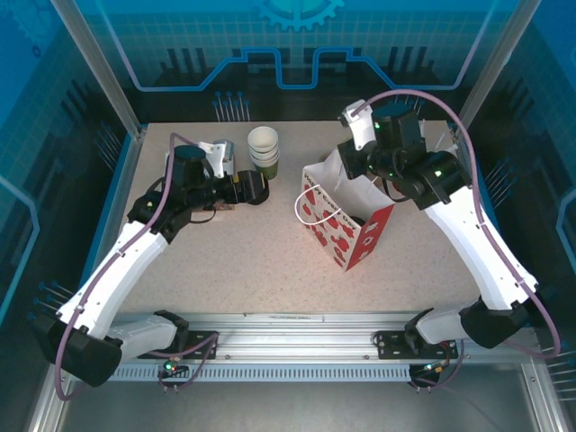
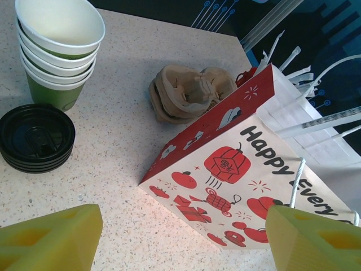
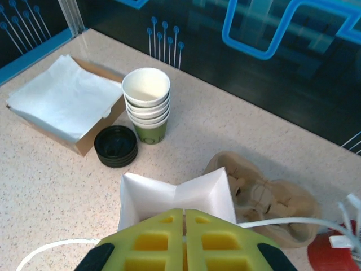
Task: Pack the takeout coffee
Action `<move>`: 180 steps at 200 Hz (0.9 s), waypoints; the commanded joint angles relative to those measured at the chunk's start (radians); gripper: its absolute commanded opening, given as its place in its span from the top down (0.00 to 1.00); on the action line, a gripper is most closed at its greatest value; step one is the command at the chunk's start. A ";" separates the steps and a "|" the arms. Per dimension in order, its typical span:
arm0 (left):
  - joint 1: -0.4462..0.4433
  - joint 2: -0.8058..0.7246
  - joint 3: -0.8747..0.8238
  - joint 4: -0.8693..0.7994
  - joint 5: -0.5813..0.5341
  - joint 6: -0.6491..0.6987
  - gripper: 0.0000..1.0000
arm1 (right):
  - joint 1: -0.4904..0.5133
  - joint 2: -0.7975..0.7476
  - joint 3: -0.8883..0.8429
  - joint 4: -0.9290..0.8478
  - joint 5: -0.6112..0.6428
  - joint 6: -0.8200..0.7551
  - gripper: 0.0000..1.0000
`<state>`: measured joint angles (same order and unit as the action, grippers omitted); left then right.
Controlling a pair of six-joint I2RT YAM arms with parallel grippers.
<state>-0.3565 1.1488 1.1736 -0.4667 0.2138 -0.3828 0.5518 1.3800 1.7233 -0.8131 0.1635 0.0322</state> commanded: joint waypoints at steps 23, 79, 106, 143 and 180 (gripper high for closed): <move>-0.007 -0.005 -0.026 0.017 -0.001 0.024 0.22 | -0.022 0.039 -0.141 0.152 -0.072 0.068 0.86; -0.006 0.013 -0.035 0.035 -0.043 0.027 0.22 | -0.068 0.072 -0.243 0.219 -0.108 0.088 0.66; 0.023 0.042 -0.064 0.044 -0.109 0.006 0.22 | -0.070 0.028 -0.191 0.179 -0.140 0.057 0.48; 0.176 0.096 -0.086 0.043 -0.114 -0.037 0.22 | -0.033 -0.109 -0.234 0.238 -0.298 0.020 0.39; 0.312 0.252 -0.017 0.016 -0.159 -0.041 0.22 | 0.062 -0.185 -0.330 0.364 -0.370 0.011 0.33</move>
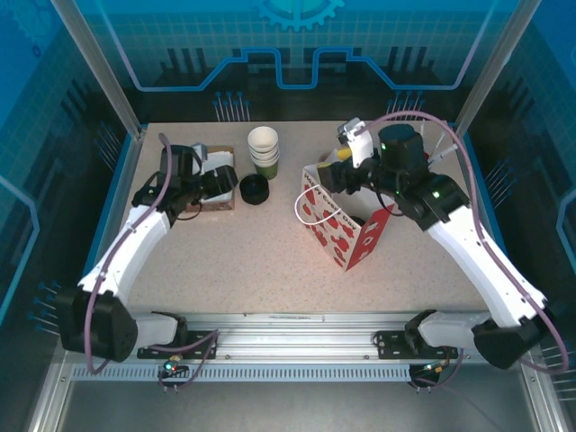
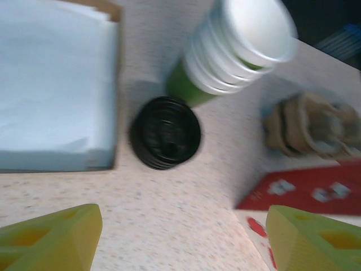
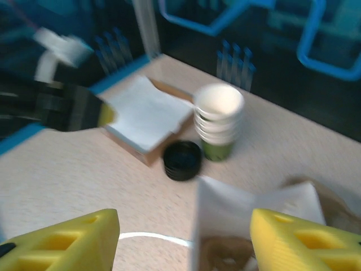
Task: Pack the takeout coffee
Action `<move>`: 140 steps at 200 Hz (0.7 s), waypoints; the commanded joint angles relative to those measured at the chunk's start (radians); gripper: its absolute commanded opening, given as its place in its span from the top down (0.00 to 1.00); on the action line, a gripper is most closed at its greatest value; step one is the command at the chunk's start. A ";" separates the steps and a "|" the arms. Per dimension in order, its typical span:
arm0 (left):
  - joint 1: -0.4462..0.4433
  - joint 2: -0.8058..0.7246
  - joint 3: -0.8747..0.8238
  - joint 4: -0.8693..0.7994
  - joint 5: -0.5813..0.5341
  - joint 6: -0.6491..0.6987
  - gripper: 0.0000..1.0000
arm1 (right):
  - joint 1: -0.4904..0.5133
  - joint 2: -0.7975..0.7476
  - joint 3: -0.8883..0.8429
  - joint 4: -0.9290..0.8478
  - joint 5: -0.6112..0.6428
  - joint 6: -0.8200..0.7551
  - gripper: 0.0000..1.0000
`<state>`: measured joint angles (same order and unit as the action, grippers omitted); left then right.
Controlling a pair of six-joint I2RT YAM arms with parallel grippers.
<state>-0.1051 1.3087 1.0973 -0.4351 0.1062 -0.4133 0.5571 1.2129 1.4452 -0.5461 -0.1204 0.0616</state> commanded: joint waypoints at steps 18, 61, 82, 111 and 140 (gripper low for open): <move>0.104 0.209 0.134 -0.046 -0.111 0.020 0.23 | 0.081 -0.010 -0.066 0.118 -0.083 -0.017 0.32; 0.145 0.523 0.394 -0.213 -0.282 0.142 0.21 | 0.094 0.009 -0.075 0.111 -0.054 -0.025 0.29; 0.160 0.629 0.473 -0.254 -0.313 0.172 0.19 | 0.092 0.007 -0.086 0.108 -0.049 -0.037 0.29; 0.176 0.751 0.551 -0.290 -0.295 0.187 0.18 | 0.090 0.011 -0.088 0.100 -0.032 -0.048 0.28; 0.178 0.817 0.592 -0.301 -0.290 0.201 0.18 | 0.087 0.019 -0.085 0.097 -0.027 -0.052 0.28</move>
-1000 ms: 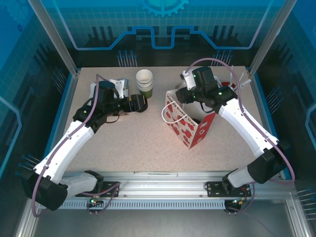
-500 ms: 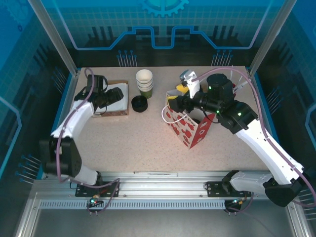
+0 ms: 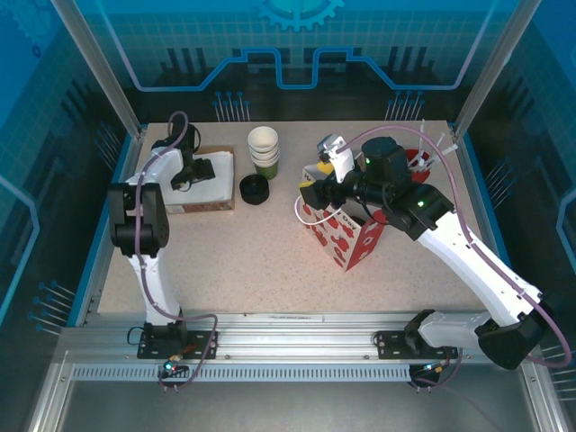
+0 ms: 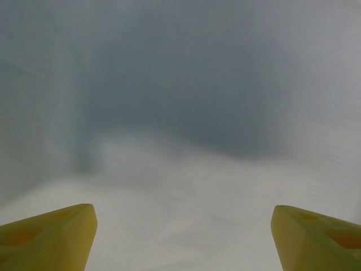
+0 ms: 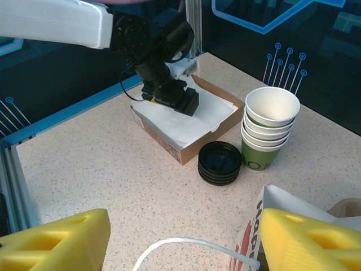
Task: Pack the takeout coffee
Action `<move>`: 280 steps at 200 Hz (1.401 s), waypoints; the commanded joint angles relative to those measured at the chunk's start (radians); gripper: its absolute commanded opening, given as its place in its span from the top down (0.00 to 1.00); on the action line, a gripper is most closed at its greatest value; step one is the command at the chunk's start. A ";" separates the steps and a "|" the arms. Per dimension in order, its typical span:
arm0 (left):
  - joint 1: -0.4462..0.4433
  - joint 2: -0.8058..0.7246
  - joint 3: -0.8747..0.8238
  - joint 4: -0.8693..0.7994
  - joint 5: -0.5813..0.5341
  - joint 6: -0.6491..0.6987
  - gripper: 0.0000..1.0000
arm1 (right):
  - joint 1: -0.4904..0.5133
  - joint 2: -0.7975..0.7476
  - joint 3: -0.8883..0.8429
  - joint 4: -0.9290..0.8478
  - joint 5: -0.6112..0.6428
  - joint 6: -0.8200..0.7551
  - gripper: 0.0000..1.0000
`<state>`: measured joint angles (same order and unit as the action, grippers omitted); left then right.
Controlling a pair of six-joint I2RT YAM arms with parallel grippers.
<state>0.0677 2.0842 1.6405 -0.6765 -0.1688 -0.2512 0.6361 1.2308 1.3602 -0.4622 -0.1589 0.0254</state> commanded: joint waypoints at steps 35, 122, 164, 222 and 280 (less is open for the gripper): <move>0.004 0.081 0.071 -0.063 0.015 0.041 0.21 | 0.007 0.021 -0.002 0.017 0.006 -0.004 0.28; 0.004 0.120 0.080 -0.064 0.025 0.057 0.41 | 0.008 0.028 -0.008 0.010 0.013 0.006 0.28; 0.004 0.107 0.078 -0.060 0.034 0.057 0.52 | 0.008 0.030 -0.009 0.004 0.019 0.007 0.28; 0.004 0.073 0.078 -0.058 0.031 0.058 0.61 | 0.008 0.037 -0.007 0.002 0.015 0.014 0.28; 0.004 0.032 0.073 -0.061 0.040 0.052 0.64 | 0.008 0.039 -0.012 0.000 0.012 0.017 0.28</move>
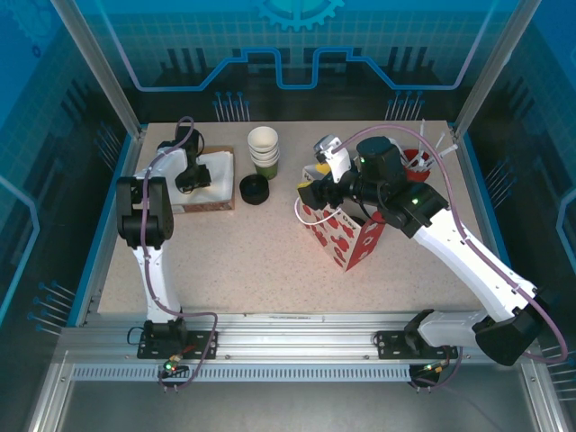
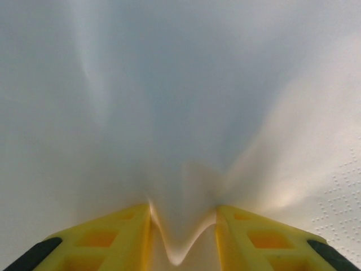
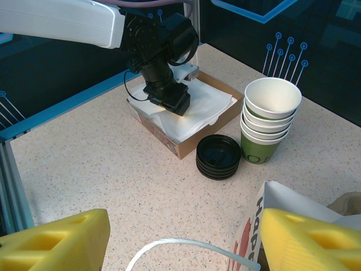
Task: Pack the takeout coffee
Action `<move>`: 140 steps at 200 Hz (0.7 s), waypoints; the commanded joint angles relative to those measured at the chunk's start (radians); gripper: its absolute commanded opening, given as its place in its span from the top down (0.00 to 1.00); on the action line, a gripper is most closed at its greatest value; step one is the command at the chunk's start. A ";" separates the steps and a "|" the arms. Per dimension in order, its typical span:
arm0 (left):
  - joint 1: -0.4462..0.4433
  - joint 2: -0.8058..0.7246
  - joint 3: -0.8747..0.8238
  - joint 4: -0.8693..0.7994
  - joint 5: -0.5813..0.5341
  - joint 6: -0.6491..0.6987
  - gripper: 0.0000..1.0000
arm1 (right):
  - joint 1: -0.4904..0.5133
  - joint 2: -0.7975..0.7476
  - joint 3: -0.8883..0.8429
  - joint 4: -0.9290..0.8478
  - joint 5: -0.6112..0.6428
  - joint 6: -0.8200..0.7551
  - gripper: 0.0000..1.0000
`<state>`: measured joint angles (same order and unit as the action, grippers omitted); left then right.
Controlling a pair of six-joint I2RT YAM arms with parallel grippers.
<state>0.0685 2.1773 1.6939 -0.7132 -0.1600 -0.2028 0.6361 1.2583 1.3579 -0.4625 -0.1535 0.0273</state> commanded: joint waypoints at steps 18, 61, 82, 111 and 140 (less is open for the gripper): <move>0.004 -0.075 0.021 -0.026 0.031 0.005 0.65 | 0.008 0.015 -0.008 -0.001 0.003 0.016 0.28; 0.004 -0.084 0.018 -0.025 0.040 0.007 0.68 | 0.008 0.021 -0.008 -0.002 0.002 0.015 0.27; 0.006 -0.072 0.018 -0.028 0.039 0.011 0.69 | 0.009 0.020 -0.008 -0.005 0.001 0.015 0.28; 0.005 -0.045 0.021 -0.034 0.011 0.022 0.52 | 0.008 0.021 -0.011 -0.010 0.001 0.013 0.28; 0.006 -0.004 0.031 -0.041 0.015 0.022 0.42 | 0.008 0.025 -0.010 -0.011 0.000 0.014 0.28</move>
<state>0.0685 2.1307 1.6939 -0.7223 -0.1425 -0.1875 0.6361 1.2736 1.3552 -0.4637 -0.1539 0.0299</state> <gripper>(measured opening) 0.564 0.724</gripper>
